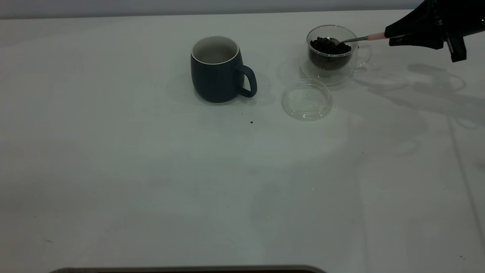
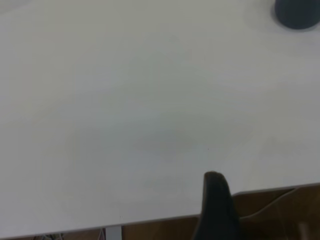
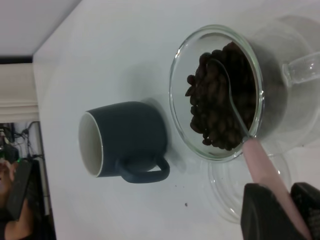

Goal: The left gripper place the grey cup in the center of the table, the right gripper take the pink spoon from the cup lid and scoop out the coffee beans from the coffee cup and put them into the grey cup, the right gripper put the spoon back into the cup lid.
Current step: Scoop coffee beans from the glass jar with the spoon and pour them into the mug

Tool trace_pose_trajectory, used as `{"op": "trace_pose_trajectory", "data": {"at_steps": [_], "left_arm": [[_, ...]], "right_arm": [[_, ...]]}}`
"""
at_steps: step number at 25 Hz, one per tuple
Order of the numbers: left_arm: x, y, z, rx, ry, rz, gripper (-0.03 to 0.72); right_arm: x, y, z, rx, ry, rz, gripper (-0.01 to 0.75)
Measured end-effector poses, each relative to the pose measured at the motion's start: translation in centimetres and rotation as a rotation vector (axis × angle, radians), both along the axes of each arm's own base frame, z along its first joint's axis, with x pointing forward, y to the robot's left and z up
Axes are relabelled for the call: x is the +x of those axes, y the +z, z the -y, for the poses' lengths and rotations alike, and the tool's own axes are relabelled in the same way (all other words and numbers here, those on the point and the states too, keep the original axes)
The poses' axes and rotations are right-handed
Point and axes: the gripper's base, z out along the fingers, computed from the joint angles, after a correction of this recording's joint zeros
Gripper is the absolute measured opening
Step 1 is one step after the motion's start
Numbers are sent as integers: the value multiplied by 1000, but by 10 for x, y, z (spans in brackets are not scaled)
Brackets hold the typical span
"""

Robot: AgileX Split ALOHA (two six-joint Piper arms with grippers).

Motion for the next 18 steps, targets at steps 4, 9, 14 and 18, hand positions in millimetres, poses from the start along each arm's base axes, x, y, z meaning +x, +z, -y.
{"op": "trace_pose_trajectory", "data": {"at_steps": [4,9,14,18], "left_arm": [[0,0,0,-1,1,0,567],[0,0,0,-2,1,0,567],[0,0,0,-2,1,0,567],[0,0,0,-2,1,0,567]], "right_arm": [[-1,-1,4,38,-13,-15,110],[-5,-10,10,93,-32,-44,110],[-7,-9,16,144,-35,-45,110],[-8,-6,16,179,-25,-41,110]]}}
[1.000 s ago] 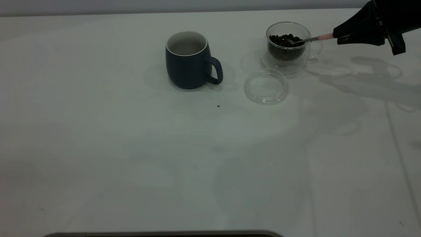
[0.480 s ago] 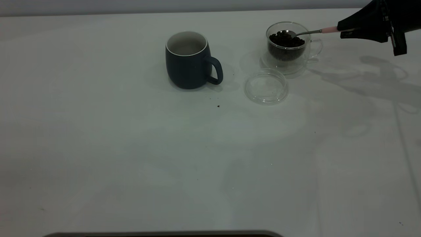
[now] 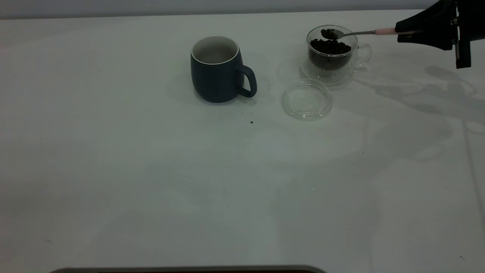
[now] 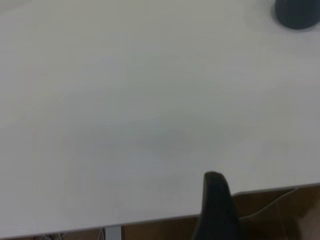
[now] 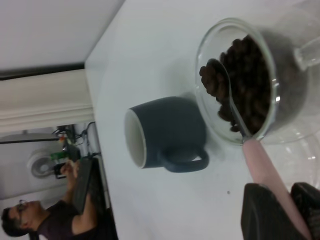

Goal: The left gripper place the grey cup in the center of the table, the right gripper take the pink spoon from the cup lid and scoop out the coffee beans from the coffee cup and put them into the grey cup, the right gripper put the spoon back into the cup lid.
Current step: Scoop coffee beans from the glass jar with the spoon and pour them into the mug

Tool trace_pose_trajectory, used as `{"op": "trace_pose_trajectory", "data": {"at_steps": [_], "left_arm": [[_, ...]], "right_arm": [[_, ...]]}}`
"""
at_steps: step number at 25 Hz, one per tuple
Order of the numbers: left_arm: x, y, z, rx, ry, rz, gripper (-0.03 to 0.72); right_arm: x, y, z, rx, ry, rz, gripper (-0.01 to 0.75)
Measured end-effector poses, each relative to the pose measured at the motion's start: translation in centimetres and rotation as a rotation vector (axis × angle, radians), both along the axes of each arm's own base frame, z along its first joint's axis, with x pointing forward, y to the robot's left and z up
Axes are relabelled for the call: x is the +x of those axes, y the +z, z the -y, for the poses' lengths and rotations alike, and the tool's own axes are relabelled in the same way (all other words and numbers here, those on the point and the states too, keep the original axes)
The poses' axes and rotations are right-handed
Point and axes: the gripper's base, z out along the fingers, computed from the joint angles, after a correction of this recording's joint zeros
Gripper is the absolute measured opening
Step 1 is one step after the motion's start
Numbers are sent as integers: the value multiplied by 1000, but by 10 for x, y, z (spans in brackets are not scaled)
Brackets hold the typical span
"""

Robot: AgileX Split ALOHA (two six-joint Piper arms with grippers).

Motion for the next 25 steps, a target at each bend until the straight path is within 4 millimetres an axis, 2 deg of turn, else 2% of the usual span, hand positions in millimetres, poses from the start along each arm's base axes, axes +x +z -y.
{"op": "trace_pose_trajectory", "data": {"at_steps": [7,10,13,25], "left_arm": [[0,0,0,0,0,0,567],[0,0,0,0,0,0,567],[0,0,0,0,0,0,567],[0,0,0,3,-2,0,567]], "right_arm": [[0,4,-3,46,4,9,110],[2,4,-11,54,11,11,110],[5,6,-28,69,29,14,110],[4,10,-122,126,161,17,110]]}}
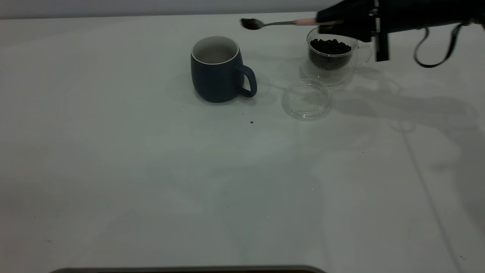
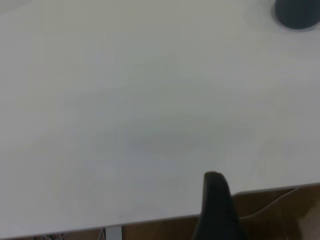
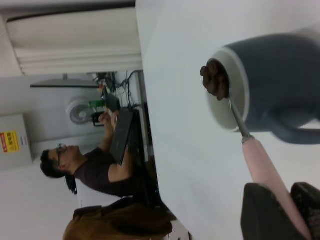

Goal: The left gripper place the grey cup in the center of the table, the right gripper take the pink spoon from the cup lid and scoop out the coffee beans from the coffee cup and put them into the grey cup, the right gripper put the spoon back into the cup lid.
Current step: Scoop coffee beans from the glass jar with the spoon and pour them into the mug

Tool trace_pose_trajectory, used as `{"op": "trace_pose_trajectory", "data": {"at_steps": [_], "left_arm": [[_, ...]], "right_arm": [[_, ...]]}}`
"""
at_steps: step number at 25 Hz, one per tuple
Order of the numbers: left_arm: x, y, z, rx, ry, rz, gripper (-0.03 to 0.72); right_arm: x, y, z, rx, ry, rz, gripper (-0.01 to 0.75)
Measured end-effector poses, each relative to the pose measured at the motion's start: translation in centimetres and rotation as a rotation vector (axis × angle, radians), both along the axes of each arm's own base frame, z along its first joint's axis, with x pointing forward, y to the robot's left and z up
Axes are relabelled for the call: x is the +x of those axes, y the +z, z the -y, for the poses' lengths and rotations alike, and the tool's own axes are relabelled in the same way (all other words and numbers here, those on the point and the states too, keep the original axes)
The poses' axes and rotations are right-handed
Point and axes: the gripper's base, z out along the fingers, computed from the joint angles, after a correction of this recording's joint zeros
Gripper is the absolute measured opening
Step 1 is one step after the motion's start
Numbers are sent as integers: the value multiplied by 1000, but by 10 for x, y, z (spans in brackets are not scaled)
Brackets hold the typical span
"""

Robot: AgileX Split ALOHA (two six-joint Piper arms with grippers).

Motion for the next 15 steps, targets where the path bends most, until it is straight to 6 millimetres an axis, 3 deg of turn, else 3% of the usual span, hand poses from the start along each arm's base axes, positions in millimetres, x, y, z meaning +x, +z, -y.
{"op": "trace_pose_trajectory", "data": {"at_steps": [8,15], "left_arm": [[0,0,0,-1,1,0,567],[0,0,0,-1,1,0,567]], "right_arm": [[1,-1,-40,-42,-2,90,110],[5,-6,-41,-204,56,369,110]]}}
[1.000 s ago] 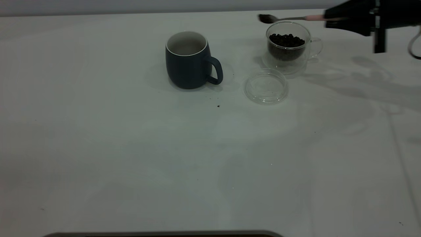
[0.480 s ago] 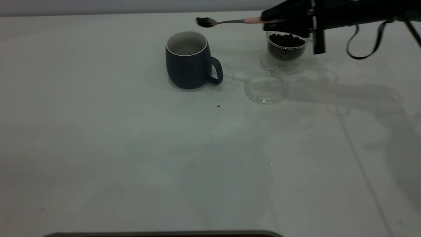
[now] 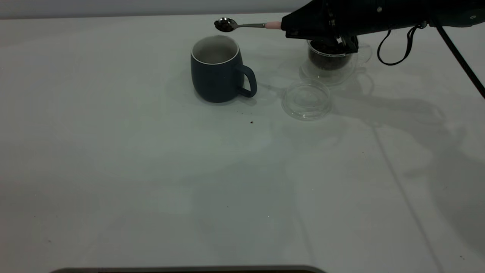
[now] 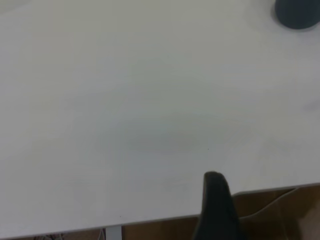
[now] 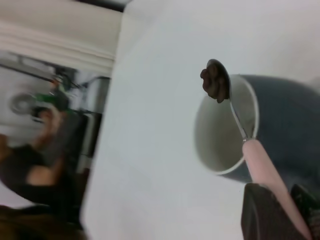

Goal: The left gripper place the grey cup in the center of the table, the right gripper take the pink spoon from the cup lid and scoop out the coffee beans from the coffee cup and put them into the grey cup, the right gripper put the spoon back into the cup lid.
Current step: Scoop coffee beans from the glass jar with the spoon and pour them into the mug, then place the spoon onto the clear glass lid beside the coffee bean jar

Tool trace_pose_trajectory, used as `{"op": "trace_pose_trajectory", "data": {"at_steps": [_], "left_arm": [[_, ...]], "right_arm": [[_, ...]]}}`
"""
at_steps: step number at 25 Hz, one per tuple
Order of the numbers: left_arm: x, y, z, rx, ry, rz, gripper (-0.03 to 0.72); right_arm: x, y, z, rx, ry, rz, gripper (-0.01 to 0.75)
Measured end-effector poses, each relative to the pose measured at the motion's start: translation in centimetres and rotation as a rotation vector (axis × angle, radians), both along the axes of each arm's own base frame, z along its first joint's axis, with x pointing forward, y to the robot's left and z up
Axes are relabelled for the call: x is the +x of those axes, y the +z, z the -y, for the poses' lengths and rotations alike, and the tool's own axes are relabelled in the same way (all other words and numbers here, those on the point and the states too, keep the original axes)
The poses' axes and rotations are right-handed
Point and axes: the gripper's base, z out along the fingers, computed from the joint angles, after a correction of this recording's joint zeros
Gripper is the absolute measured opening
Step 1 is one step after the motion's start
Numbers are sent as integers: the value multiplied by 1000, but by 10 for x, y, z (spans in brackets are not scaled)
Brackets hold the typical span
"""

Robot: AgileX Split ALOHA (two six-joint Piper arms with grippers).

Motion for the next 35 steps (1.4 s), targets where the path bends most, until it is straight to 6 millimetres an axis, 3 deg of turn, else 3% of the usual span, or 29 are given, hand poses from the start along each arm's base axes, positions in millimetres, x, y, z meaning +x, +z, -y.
{"op": "trace_pose_trajectory", "data": {"at_steps": [7,11,15,18,21,23,29,35], "left_arm": [[0,0,0,0,0,0,567],[0,0,0,-1,1,0,567],[0,0,0,-2,2,0,567],[0,0,0,-2,2,0,567],[0,0,0,-2,2,0,567],[0,0,0,-2,2,0,567],[0,0,0,-2,2,0,567],[0,0,0,-2,2,0,567]], "right_arm": [[0,-1,0,-178,190,405,110],[0,-1,0,-206,218,466,110],[-1,10,4,-181,205,369,110],[-7,38,17,-141,134,245,110],[-23,56,40,-117,28,129,110],[-42,57,57,-110,-47,38,110],[-91,31,96,-98,-228,-234,110],[-97,4,104,-84,-296,-350,110]]}}
